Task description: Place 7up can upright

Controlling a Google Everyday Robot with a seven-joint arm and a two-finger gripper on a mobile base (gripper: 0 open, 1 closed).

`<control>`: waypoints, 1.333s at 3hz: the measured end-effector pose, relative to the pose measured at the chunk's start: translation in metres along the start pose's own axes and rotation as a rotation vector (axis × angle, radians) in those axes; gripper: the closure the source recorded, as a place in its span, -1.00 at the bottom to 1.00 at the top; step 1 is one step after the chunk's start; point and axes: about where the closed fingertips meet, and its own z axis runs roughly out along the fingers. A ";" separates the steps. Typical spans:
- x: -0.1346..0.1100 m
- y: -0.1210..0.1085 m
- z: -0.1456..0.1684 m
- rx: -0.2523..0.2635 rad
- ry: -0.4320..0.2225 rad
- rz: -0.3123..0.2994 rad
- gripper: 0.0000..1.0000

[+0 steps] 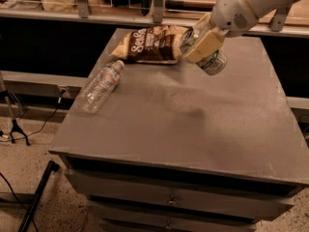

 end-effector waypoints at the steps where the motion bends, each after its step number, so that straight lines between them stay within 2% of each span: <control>1: -0.001 0.000 -0.013 -0.019 -0.156 0.019 1.00; 2: -0.004 0.002 -0.016 -0.029 -0.195 0.026 1.00; 3: -0.004 0.002 -0.016 -0.029 -0.195 0.026 1.00; 4: -0.001 0.005 -0.006 -0.044 -0.243 0.034 1.00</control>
Offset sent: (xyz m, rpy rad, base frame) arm -0.0032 -0.0084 0.0112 0.1668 0.0035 0.0189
